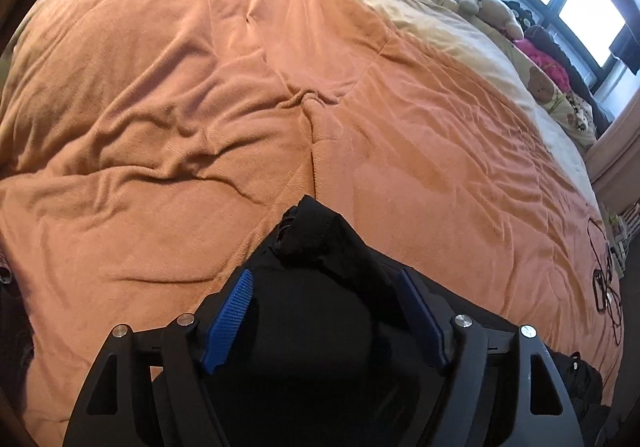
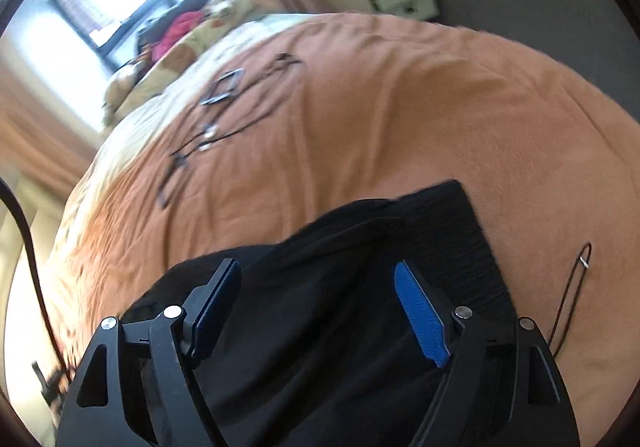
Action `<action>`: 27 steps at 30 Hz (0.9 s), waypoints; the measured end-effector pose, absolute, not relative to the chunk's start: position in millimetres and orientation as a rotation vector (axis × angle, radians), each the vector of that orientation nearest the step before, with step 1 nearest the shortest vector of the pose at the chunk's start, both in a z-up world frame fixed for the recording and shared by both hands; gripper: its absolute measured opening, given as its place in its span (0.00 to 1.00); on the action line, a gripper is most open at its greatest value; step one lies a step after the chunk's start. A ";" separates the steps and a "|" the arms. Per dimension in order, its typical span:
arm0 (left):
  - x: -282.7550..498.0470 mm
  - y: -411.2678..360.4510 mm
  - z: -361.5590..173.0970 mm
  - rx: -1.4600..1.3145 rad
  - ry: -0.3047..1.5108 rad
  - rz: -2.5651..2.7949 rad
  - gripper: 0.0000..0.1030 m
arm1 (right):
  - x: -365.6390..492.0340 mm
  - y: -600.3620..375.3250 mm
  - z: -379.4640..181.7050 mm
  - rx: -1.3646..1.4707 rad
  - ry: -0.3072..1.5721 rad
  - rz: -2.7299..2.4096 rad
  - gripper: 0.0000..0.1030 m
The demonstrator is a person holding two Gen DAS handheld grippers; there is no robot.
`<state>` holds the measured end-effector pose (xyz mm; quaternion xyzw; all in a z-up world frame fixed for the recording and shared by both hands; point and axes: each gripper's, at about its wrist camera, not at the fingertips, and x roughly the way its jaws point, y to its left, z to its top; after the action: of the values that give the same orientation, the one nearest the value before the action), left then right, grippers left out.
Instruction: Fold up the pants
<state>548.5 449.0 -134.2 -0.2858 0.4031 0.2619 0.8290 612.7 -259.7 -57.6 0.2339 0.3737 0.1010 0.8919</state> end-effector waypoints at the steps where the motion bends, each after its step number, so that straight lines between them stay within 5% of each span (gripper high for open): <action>1: 545.7 447.8 -130.3 -0.605 0.860 0.546 0.74 | 608.6 -253.6 -52.5 0.450 0.762 0.230 0.76; 11: 564.6 401.8 -100.0 -0.560 0.856 0.467 0.74 | 616.3 -175.8 -37.0 0.122 0.812 0.449 0.76; 27: 607.1 382.6 -130.2 -0.540 0.942 0.474 0.74 | 656.9 -51.6 -52.9 -0.301 0.912 0.672 0.76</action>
<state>607.1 382.6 -130.2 -0.2547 0.4440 0.2236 0.8295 656.9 -51.6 -52.9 -0.1420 0.4305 0.3169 0.8331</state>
